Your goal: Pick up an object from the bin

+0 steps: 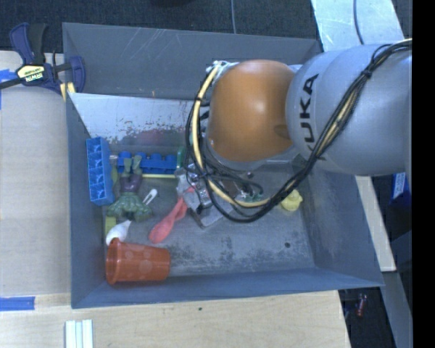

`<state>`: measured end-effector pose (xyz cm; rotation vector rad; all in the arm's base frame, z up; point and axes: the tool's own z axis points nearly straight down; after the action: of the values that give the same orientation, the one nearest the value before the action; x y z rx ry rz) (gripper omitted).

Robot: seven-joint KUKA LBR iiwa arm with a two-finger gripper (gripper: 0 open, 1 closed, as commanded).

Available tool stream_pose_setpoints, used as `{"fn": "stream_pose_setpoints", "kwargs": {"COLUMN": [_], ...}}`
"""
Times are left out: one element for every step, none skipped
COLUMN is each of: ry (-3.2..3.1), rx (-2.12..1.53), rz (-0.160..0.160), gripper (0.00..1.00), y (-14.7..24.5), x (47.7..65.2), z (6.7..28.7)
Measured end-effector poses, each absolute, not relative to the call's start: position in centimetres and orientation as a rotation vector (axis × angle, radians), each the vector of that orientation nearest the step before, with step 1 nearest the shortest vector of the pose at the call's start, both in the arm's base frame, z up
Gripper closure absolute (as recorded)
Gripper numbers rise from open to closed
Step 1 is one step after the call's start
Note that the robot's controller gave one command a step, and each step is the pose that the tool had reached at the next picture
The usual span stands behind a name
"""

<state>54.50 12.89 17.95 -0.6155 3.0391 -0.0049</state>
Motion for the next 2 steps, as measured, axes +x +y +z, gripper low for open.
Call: {"fn": "stream_pose_setpoints", "kwargs": {"ry": [2.949, 2.980], "rx": [-0.923, -0.847], "rz": [-0.015, -0.010], "gripper": [1.00, 1.00], "y": [14.2, 14.0], "x": [56.4, 54.3], "z": [14.6, 11.7]}}
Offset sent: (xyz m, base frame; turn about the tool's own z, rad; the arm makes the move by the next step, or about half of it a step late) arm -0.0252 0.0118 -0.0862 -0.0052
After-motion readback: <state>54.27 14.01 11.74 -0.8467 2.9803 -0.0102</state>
